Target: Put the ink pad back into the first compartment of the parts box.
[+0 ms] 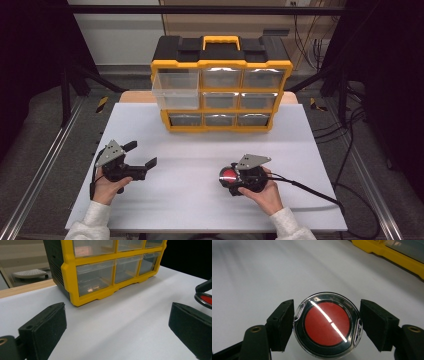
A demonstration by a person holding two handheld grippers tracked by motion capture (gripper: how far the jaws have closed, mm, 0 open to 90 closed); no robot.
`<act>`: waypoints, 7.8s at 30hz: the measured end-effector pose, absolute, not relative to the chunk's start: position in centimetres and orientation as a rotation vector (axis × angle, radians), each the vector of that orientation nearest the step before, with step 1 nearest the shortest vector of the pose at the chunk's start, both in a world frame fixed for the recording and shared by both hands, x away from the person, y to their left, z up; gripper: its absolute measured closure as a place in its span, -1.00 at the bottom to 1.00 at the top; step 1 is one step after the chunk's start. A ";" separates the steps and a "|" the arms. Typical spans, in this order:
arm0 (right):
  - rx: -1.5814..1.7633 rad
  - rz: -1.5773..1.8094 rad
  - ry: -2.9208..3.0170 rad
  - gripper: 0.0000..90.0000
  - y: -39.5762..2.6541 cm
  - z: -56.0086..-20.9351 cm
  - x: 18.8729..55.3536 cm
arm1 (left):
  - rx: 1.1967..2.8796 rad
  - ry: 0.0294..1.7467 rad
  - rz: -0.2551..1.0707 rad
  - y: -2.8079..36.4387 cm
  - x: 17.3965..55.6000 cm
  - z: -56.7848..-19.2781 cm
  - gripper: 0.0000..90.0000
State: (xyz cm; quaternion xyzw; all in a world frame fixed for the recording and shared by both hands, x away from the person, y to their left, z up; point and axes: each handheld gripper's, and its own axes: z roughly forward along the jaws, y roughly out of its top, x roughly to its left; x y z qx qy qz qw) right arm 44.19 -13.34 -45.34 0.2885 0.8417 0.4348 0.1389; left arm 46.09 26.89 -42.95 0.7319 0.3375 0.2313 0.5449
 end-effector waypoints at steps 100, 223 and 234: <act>0.683 1.431 2.206 -0.34 -9.4 -26.1 47.9 | 1.753 0.797 0.546 26.8 46.2 -43.1 -0.97; 0.880 1.385 2.170 -0.42 -1.2 -23.1 58.2 | 1.752 0.804 0.538 27.0 46.2 -43.2 -0.97; 0.777 1.460 2.118 -0.71 -1.9 -22.0 56.2 | 1.756 0.799 0.539 26.9 46.1 -43.2 -0.97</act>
